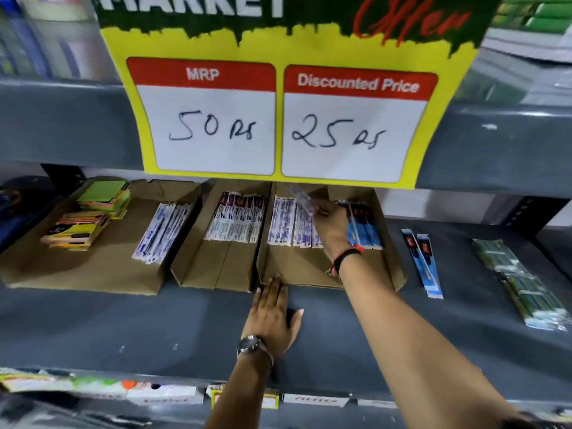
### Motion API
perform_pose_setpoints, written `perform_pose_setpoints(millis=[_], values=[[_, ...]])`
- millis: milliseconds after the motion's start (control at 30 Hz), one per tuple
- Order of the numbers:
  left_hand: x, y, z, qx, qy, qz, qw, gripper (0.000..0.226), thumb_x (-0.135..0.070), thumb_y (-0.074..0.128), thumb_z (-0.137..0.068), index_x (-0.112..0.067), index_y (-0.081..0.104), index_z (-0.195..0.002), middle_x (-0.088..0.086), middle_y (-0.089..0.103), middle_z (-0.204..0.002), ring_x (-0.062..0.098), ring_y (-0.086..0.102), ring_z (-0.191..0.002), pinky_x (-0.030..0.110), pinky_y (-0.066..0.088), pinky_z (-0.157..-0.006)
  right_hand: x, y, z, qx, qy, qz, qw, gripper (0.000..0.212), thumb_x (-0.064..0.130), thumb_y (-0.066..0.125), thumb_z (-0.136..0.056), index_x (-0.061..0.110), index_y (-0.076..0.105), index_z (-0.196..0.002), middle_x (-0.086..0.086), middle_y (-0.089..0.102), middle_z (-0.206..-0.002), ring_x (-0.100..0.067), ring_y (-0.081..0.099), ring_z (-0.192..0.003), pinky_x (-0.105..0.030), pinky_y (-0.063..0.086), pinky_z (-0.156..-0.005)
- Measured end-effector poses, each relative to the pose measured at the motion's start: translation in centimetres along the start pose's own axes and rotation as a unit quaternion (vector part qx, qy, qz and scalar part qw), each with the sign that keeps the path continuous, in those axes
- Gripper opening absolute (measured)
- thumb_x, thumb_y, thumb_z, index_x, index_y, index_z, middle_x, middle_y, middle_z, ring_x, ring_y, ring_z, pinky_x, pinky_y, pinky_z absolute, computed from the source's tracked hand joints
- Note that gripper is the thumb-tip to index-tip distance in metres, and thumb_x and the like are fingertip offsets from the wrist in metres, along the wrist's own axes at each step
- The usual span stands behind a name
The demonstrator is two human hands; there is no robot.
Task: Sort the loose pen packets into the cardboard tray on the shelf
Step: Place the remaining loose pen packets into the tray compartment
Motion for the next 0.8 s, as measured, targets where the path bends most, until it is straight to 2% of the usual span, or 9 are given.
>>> perform_pose_setpoints(millis=[100, 167, 267, 333, 433, 500, 567, 667, 800], values=[[0.1, 0.1, 0.0, -0.009, -0.003, -0.009, 1.0, 0.081, -0.054, 0.013, -0.072, -0.007, 0.022, -0.138, 0.011, 0.02, -0.152, 0.026, 0.019, -0.14, 0.036, -0.001, -0.111, -3.2, 2.7, 0.8, 0.078, 0.082, 0.057, 0.992, 0.034, -0.002, 0.045, -0.088, 0.0, 0.06, -0.119, -0.02, 0.057, -0.133, -0.03, 0.053, -0.122, -0.035, 0.043, -0.104], [0.1, -0.1, 0.0, -0.018, -0.004, -0.003, 1.0, 0.08, -0.054, 0.016, -0.073, -0.007, 0.026, -0.137, 0.012, 0.024, -0.15, 0.027, 0.022, -0.139, 0.038, 0.002, -0.111, -3.6, 3.1, 1.2, 0.088, 0.092, 0.075, 0.989, 0.037, -0.006, 0.04, -0.089, -0.001, 0.058, -0.121, -0.018, 0.055, -0.136, -0.027, 0.05, -0.126, -0.031, 0.041, -0.105], [0.3, 0.3, 0.0, 0.001, -0.011, -0.001, 1.0, 0.086, -0.058, 0.004, -0.067, -0.012, 0.012, -0.14, 0.007, 0.009, -0.154, 0.019, 0.006, -0.142, 0.031, -0.004, -0.113, -1.8, 1.7, 1.5, 0.086, 0.037, 0.1, 0.991, 0.036, -0.009, 0.039, -0.089, -0.005, 0.061, -0.116, -0.018, 0.058, -0.132, -0.026, 0.051, -0.125, -0.025, 0.04, -0.101], [0.5, 0.3, -0.1, 0.009, -0.014, -0.012, 1.0, 0.088, -0.059, 0.0, -0.065, -0.014, 0.009, -0.141, 0.005, 0.004, -0.155, 0.017, 0.003, -0.142, 0.03, -0.006, -0.114, -0.5, -0.9, 1.6, 0.056, -0.011, 0.116, 0.992, 0.034, -0.007, 0.041, -0.088, -0.003, 0.065, -0.112, -0.016, 0.062, -0.127, -0.025, 0.055, -0.122, -0.023, 0.041, -0.099], [0.4, 0.5, -0.1, 0.021, -0.015, -0.018, 1.0, 0.09, -0.059, -0.002, -0.064, -0.014, 0.007, -0.141, 0.004, 0.003, -0.155, 0.017, 0.001, -0.142, 0.03, -0.007, -0.114, 0.2, -8.4, 2.0, -0.074, -0.058, 0.174, 0.98, 0.026, 0.002, 0.049, -0.087, 0.001, 0.07, -0.102, -0.02, 0.07, -0.113, -0.03, 0.063, -0.109, -0.03, 0.048, -0.091], [0.4, 0.4, -0.2, 0.017, -0.016, -0.024, 0.999, 0.09, -0.059, -0.002, -0.064, -0.012, 0.009, -0.141, 0.006, 0.006, -0.155, 0.019, 0.003, -0.142, 0.03, -0.005, -0.114, -1.5, -13.7, 2.7, -0.147, -0.057, 0.212, 0.964, 0.031, 0.015, 0.048, -0.085, -0.004, 0.071, -0.09, -0.03, 0.07, -0.102, -0.038, 0.065, -0.101, -0.037, 0.05, -0.08], [0.3, 0.4, -0.2, 0.013, -0.012, -0.034, 0.999, 0.09, -0.058, -0.002, -0.065, -0.011, 0.011, -0.14, 0.007, 0.009, -0.155, 0.02, 0.004, -0.142, 0.032, -0.003, -0.115, -5.1, -17.4, 3.3, -0.167, -0.004, 0.265, 0.95, 0.04, 0.024, 0.046, -0.083, -0.007, 0.069, -0.087, -0.034, 0.069, -0.099, -0.043, 0.064, -0.099, -0.04, 0.05, -0.076], [0.5, 0.5, -0.2, 0.022, -0.014, -0.047, 0.999, 0.091, -0.059, -0.002, -0.065, -0.011, 0.011, -0.14, 0.008, 0.008, -0.155, 0.021, 0.002, -0.142, 0.033, -0.002, -0.115, -11.1, -19.8, 3.9, -0.125, 0.11, 0.33, 0.929, 0.03, 0.017, 0.062, -0.082, -0.01, 0.068, -0.094, -0.034, 0.068, -0.101, -0.044, 0.063, -0.098, -0.042, 0.05, -0.08], [0.0, 0.4, -0.1, 0.032, -0.016, -0.053, 0.998, 0.093, -0.059, -0.004, -0.063, -0.011, 0.01, -0.141, 0.007, 0.005, -0.155, 0.02, 0.0, -0.142, 0.033, -0.003, -0.115, -14.2, -20.0, 4.6, -0.082, 0.137, 0.356, 0.921, 0.029, 0.013, 0.067, -0.078, -0.009, 0.067, -0.097, -0.03, 0.069, -0.102, -0.041, 0.064, -0.1, -0.04, 0.051, -0.082]])
Point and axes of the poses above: each hand's wrist, its own z-axis away from the middle knuckle, its own y-axis out of the palm, x = y × z, the point moved 10 cm from there along -z, towards the middle knuckle
